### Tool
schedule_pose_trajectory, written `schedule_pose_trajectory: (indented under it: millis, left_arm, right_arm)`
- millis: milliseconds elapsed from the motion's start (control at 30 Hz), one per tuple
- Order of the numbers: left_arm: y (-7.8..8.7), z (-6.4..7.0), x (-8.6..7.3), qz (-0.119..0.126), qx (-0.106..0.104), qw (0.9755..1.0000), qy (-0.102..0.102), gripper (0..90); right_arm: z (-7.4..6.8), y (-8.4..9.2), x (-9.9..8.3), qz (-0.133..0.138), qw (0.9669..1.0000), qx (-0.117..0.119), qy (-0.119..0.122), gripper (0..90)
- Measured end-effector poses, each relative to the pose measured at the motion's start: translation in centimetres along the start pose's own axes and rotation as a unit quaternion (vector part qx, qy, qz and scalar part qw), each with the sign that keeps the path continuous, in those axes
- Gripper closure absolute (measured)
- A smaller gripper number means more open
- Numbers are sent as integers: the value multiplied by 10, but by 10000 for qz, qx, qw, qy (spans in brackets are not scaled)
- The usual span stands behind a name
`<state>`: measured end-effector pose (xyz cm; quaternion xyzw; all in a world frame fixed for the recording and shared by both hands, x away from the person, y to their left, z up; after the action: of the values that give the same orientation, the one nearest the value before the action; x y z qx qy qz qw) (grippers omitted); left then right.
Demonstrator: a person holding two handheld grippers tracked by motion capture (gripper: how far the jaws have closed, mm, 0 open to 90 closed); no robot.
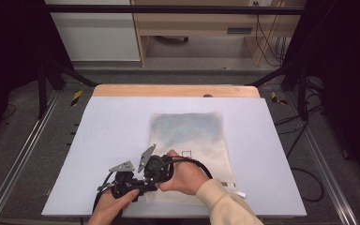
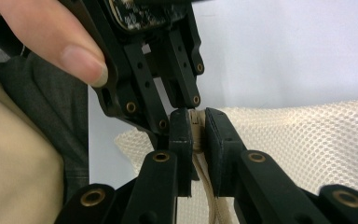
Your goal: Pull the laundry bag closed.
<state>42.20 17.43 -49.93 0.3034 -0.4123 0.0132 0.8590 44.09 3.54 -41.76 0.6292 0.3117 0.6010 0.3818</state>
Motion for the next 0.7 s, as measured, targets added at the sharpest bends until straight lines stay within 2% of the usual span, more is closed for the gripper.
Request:
schedule_pose_trajectory:
  millis: [700]
  left_arm:
    - [2,0,0,-48,79,9999,-48,832]
  right_arm:
    - [0,-2,-5,-35,10000,-55,54,820]
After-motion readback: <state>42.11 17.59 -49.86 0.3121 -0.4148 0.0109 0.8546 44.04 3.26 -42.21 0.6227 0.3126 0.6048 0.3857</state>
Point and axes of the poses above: each handheld gripper's, and its own axes: y roughly backward along the jaws, x roughly out of its top, z roughly to its right, the point moved 2 cm from there along -y, roughly forward along the jaws, and after that the axes turned 2 degrees about x, right-handed, at the moved point
